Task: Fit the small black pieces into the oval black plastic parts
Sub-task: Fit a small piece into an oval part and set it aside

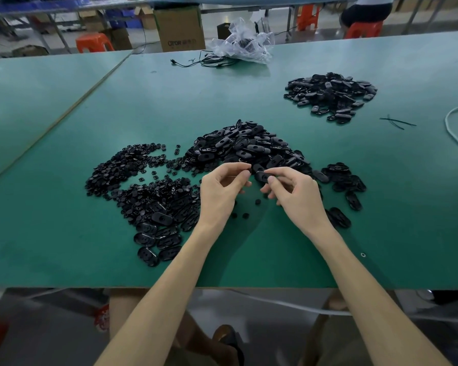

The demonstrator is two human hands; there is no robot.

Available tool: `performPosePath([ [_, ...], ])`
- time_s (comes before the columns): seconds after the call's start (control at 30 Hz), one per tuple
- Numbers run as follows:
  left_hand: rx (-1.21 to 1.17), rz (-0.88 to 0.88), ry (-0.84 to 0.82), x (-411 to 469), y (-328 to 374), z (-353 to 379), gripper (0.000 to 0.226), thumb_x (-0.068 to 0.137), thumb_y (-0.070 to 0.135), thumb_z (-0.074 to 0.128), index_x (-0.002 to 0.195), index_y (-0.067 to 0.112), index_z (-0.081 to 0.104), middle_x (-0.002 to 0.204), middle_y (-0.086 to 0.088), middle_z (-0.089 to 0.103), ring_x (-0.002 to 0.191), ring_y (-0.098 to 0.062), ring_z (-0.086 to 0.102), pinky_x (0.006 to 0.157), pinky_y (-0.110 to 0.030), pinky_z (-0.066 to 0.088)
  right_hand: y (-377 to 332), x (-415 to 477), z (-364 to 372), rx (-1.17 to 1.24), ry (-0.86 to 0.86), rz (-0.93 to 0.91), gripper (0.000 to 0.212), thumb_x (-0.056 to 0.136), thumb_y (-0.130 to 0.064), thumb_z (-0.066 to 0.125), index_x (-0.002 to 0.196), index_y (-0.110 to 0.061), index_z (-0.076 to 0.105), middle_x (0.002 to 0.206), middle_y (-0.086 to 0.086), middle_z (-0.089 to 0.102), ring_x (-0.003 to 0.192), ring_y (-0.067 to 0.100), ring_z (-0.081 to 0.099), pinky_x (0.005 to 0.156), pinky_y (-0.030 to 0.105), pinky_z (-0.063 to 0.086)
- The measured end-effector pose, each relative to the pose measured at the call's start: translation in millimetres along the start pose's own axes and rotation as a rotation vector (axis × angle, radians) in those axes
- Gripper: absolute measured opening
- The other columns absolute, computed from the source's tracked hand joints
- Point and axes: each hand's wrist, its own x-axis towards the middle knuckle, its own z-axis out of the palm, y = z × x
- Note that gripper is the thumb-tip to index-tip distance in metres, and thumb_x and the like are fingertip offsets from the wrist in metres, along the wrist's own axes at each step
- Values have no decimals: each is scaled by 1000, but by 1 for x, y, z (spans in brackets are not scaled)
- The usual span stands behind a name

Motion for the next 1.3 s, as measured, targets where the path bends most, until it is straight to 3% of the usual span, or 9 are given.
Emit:
performPosePath([
  [0.2, 72, 30, -37, -3, 2, 2, 10, 93, 8, 76, 100, 15, 78, 91, 2, 78, 78, -16, 74, 73, -22, 56, -2, -2, 0, 7, -34, -18, 21, 101, -17, 67, 122, -17, 69, 88, -13, 80, 77, 6, 76, 76, 25, 53],
  [0.33, 152, 57, -43, -4, 2, 6, 8, 90, 10, 79, 98, 14, 78, 87, 4, 78, 76, -14, 73, 73, -24, 58, -1, -3, -2, 17, -55, -29, 8, 100, -19, 70, 105, -25, 69, 82, -13, 80, 78, 4, 76, 78, 30, 54],
  [0.57, 227, 54, -14, -4, 3, 5, 8, 91, 14, 79, 95, 21, 77, 83, 10, 76, 71, -18, 70, 66, -18, 52, -4, -4, -2, 58, -76, -26, 5, 95, -20, 77, 97, -22, 74, 84, -9, 80, 76, 9, 77, 68, 13, 52],
  [0.63, 238, 59, -9, -4, 3, 5, 9, 91, 14, 78, 94, 21, 77, 83, 9, 75, 71, -18, 69, 66, -19, 52, -5, -3, -3, 66, -74, -22, 5, 93, -18, 78, 97, -17, 76, 84, -6, 80, 75, 11, 77, 67, 13, 51],
  [0.77, 283, 46, 21, -4, 2, 6, 11, 89, 14, 78, 93, 23, 73, 80, 12, 73, 65, -3, 62, 62, -13, 47, -6, -4, -3, 46, -87, -11, 6, 92, -16, 80, 95, -11, 77, 83, -1, 79, 75, 14, 77, 72, 20, 56],
  [0.87, 304, 51, 20, -5, 2, 8, 11, 89, 13, 77, 93, 23, 73, 82, 10, 73, 65, -6, 62, 61, -13, 47, -7, -5, -2, 46, -99, -15, 6, 92, -14, 80, 93, -10, 76, 84, 0, 79, 74, 16, 77, 77, 27, 59],
  [1.0, 260, 47, 14, -5, 3, 6, 13, 91, 12, 78, 98, 22, 73, 83, 8, 74, 70, -16, 68, 64, -18, 52, -8, -4, -4, 50, -105, -23, 3, 93, -13, 77, 92, -11, 76, 83, -2, 80, 74, 15, 76, 68, 16, 51],
  [1.17, 248, 66, -6, -5, 4, 5, 13, 91, 11, 77, 100, 20, 73, 83, 8, 74, 65, -2, 63, 63, -14, 48, -9, -4, -4, 54, -99, -33, 2, 96, -11, 74, 95, -10, 76, 83, -2, 79, 72, 15, 75, 66, 13, 50],
  [1.3, 313, 91, 24, -6, 2, 8, 17, 90, 11, 76, 99, 23, 70, 82, 10, 71, 60, 1, 55, 60, -11, 45, -9, -5, -3, 50, -98, -35, 0, 94, -11, 77, 94, -10, 77, 84, -3, 79, 73, 14, 76, 77, 25, 60],
])
